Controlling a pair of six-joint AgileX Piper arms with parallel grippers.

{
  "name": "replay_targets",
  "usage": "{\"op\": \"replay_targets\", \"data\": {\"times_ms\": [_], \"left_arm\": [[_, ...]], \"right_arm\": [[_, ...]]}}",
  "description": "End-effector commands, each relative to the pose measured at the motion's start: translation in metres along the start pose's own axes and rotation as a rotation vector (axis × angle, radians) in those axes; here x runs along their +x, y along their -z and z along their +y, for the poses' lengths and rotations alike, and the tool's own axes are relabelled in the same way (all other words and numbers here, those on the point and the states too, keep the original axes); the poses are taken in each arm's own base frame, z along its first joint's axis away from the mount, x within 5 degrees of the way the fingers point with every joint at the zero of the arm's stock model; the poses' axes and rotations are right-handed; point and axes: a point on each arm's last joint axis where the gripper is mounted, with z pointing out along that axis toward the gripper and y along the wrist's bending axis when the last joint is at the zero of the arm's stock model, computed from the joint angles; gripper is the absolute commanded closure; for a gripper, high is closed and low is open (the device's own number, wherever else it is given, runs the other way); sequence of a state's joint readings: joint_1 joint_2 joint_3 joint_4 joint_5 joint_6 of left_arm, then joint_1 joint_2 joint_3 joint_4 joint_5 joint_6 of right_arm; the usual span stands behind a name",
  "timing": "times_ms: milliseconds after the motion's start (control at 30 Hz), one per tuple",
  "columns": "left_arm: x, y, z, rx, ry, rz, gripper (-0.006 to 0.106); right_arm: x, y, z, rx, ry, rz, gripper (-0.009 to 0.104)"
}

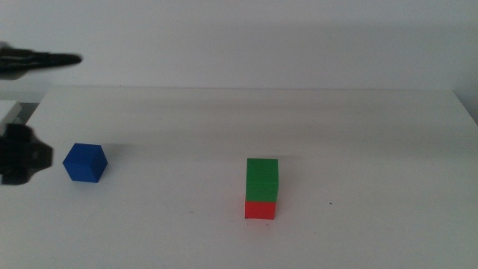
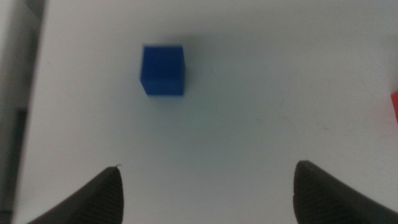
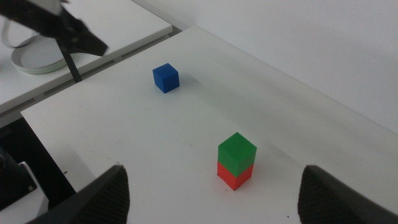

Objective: Stack red cubes first, then green, then blue cubes in a specific spot.

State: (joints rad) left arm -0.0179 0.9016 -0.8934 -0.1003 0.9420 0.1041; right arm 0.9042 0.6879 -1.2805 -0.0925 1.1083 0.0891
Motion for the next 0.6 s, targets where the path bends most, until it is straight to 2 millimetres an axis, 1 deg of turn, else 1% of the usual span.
{"op": "replay_targets", "data": {"times_ms": [0, 167, 267, 367, 467, 533, 567], "left_arm": [[-0.009, -0.014, -0.001, 0.031, 0.042, 0.061, 0.008], [-0.016, -0.040, -0.002, 0.060, 0.065, 0.135, 0.008], [-0.026, -0.053, 0.000, 0.065, 0.055, 0.173, 0.008], [-0.046, -0.064, 0.008, 0.032, 0.050, 0.198, 0.008], [-0.070, -0.074, 0.022, 0.036, 0.041, 0.233, 0.008], [-0.082, -0.087, 0.032, 0.057, -0.016, 0.273, 0.008], [-0.085, -0.096, 0.037, 0.063, -0.025, 0.304, 0.008]], "right_arm": [[0.000, 0.001, 0.000, -0.003, 0.009, -0.010, 0.012], [0.000, 0.001, 0.000, -0.003, 0.009, -0.010, 0.012], [0.000, 0.001, 0.000, -0.003, 0.009, -0.010, 0.012], [0.000, 0.001, 0.000, -0.003, 0.009, -0.010, 0.012], [0.000, 0.001, 0.000, -0.003, 0.009, -0.010, 0.012], [0.000, 0.001, 0.000, -0.003, 0.009, -0.010, 0.012], [0.000, 0.001, 0.000, -0.003, 0.009, -0.010, 0.012]]}}
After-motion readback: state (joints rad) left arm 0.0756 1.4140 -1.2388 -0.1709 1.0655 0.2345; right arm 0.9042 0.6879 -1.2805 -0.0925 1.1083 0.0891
